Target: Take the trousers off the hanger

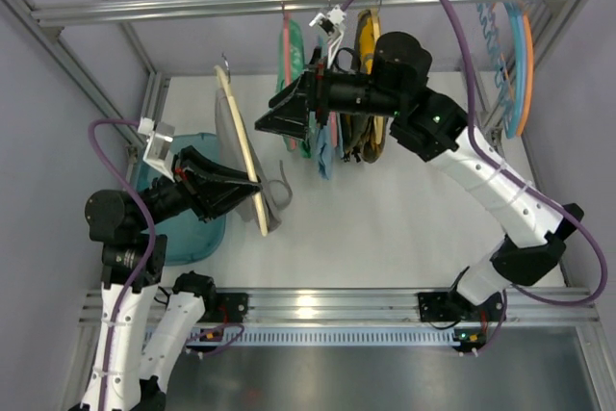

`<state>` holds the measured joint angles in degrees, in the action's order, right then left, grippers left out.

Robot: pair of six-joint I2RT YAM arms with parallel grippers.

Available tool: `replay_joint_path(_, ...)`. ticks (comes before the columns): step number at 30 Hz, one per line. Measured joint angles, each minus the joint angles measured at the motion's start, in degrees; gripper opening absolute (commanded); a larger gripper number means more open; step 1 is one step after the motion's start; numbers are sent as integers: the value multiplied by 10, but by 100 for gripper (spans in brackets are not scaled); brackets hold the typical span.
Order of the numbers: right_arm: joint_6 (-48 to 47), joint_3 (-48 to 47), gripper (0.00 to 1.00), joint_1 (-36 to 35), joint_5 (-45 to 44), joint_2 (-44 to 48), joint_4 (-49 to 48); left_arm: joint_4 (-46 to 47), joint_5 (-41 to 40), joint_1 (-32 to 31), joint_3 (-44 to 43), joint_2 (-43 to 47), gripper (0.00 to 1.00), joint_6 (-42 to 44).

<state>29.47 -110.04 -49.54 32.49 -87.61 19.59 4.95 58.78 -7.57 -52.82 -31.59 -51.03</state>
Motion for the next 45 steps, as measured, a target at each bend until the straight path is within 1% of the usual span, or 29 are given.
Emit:
replay_joint_path(3, 24, 0, 99, -22, -3, -20, -11, -7, 4, 0, 0, 0, 0, 12)
replay_joint_path(6, 51, 0, 95, -37, -6, -41, -13, -13, 4, 0, 0, 0, 0, 22)
replay_joint_path(7, 60, 0, 90, -40, -7, -48, -13, -16, 4, 0, -2, 0, 0, 26)
replay_joint_path(9, 80, 0, 88, -43, -8, -59, -15, -21, 4, 0, -4, 0, 0, 31)
replay_joint_path(15, 138, 0, 73, -53, 19, -93, -61, -38, 4, 0, -11, 0, 0, 60)
replay_joint_path(16, 148, 0, 68, -56, 24, -97, -68, -42, 4, 0, -12, 0, 0, 66)
replay_joint_path(18, 162, 0, 61, -63, 34, -104, -76, -56, 3, 0, -15, 0, 0, 83)
replay_joint_path(19, 170, 0, 52, -66, 38, -107, -80, -64, 3, 0, -16, 0, 0, 92)
replay_joint_path(21, 182, 0, 39, -68, 45, -108, -83, -78, 1, 0, -20, -1, 0, 108)
replay_joint_path(22, 187, 0, 26, -68, 47, -108, -85, -88, -2, 0, -23, -2, 0, 117)
replay_joint_path(24, 198, 0, 11, -68, 45, -110, -85, -96, -2, 0, -31, -3, 0, 133)
replay_joint_path(25, 216, 0, 0, -67, 47, -111, -93, -103, -5, 1, -34, -3, 0, 144)
replay_joint_path(26, 233, -3, 0, -67, 47, -112, -92, -111, -8, 1, -34, -3, 0, 156)
replay_joint_path(27, 244, -4, 0, -69, 49, -112, -92, -120, -11, 0, -34, -4, 7, 168)
replay_joint_path(29, 242, -8, 0, -70, 48, -113, -97, -133, -19, -1, -38, -6, 15, 186)
replay_joint_path(30, 246, -8, 0, -69, 49, -113, -99, -140, -26, -1, -42, -5, 23, 196)
replay_joint_path(31, 249, -8, 0, -69, 49, -113, -101, -151, -32, -2, -47, -3, 35, 205)
replay_joint_path(33, 257, -13, 0, -69, 47, -115, -100, -167, -65, -4, -55, 6, 48, 229)
replay_joint_path(34, 265, -16, 0, -68, 46, -117, -96, -171, -90, -3, -57, 13, 58, 241)
replay_joint_path(37, 287, -29, 0, -66, 50, -122, -77, -193, -183, 0, -63, 43, 66, 285)
replay_joint_path(39, 301, -39, 0, -66, 50, -124, -63, -212, -232, 1, -65, 64, 69, 318)
replay_joint_path(42, 317, -57, 0, -66, 47, -125, -49, -251, -283, 1, -64, 87, 72, 361)
replay_joint_path(43, 322, -62, 0, -66, 46, -125, -48, -264, -293, 1, -59, 97, 77, 384)
replay_joint_path(44, 327, -68, 0, -66, 45, -125, -46, -274, -296, 1, -52, 107, 86, 405)
replay_joint_path(45, 331, -72, 0, -66, 42, -125, -45, -283, -296, 1, -42, 117, 88, 425)
